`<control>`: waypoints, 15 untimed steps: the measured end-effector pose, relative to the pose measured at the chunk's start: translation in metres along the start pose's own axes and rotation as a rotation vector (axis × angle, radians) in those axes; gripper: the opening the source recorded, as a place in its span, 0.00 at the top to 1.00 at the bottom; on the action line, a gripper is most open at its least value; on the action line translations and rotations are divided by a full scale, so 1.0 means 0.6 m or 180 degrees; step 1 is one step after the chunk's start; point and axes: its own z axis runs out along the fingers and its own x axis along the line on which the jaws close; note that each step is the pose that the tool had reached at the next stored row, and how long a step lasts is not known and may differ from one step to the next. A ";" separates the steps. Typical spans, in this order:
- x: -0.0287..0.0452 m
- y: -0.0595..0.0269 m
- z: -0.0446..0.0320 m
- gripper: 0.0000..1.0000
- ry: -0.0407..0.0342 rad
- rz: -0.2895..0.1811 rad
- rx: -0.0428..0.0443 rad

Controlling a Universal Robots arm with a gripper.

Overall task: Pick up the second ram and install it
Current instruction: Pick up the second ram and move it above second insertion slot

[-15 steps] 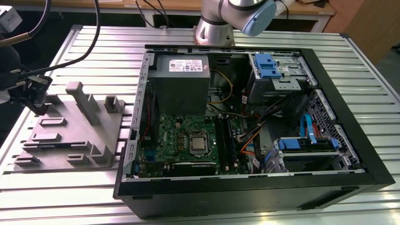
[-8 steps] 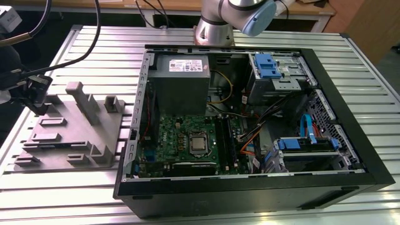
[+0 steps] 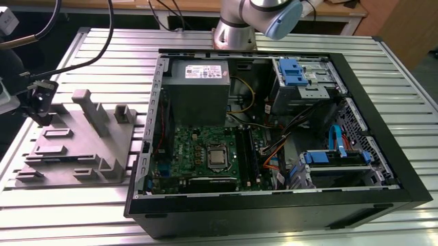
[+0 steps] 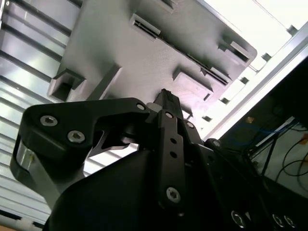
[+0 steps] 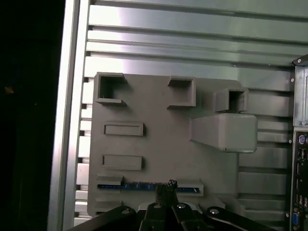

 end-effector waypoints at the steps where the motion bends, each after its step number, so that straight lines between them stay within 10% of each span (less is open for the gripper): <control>1: 0.000 0.000 0.000 0.90 0.0002 -0.0049 -0.0002; 15: 0.000 0.000 0.004 0.90 0.0036 -0.0826 -0.0026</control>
